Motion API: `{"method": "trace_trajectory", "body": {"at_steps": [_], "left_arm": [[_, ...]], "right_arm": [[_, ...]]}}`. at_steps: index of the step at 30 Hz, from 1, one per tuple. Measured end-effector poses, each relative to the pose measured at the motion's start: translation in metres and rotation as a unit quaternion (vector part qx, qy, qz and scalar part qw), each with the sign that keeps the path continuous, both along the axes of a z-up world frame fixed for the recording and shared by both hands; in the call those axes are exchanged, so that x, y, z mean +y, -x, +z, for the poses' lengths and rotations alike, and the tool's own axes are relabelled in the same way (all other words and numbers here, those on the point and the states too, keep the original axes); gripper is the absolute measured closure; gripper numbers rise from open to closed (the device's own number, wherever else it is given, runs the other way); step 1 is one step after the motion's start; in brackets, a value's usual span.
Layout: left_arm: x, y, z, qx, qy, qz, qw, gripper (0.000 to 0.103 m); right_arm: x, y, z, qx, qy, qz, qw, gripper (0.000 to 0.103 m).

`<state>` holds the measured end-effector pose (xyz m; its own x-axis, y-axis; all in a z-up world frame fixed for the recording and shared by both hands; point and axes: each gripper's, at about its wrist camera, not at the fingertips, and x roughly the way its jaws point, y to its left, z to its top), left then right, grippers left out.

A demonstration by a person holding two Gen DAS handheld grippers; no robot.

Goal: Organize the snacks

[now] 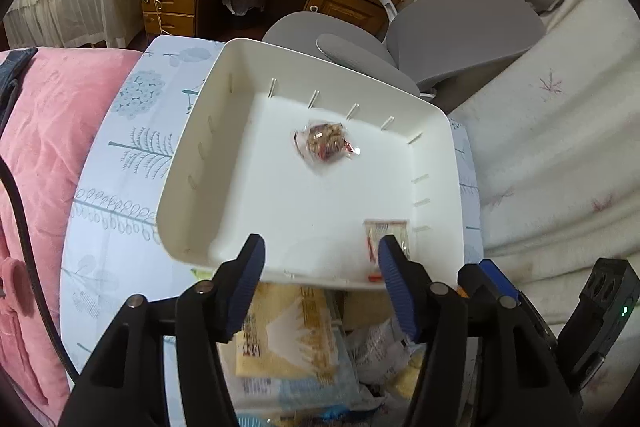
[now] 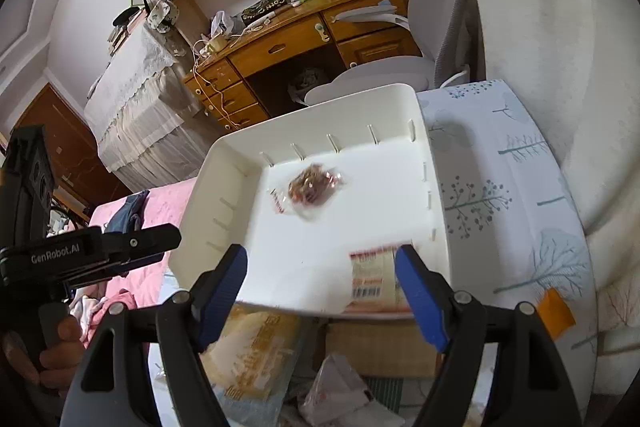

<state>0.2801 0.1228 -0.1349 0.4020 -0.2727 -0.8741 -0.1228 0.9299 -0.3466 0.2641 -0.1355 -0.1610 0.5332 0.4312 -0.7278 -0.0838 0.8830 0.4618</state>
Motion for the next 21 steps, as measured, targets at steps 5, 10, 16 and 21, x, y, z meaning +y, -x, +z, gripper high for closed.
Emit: {"method": "trace_trajectory", "body": {"at_steps": [5,10,16,21], "left_arm": [[0.000,0.024,0.012,-0.004,0.001,-0.009,0.9999,0.035],[0.002,0.050,0.021,-0.002,0.006,-0.025,0.9997,0.030],[0.009,0.076,0.023,0.000,0.012,-0.051,0.9986,0.024],[0.017,0.093,0.020,0.011,0.013,-0.081,0.9966,0.020]], "right_arm": [[-0.010,0.016,0.008,0.008,-0.012,-0.014,1.000,0.022],[-0.023,0.036,0.016,0.009,-0.015,-0.038,0.999,0.019],[-0.026,0.066,0.021,0.019,-0.012,-0.062,0.998,0.017],[-0.020,0.095,0.019,0.038,-0.019,-0.091,0.995,0.017]]}}
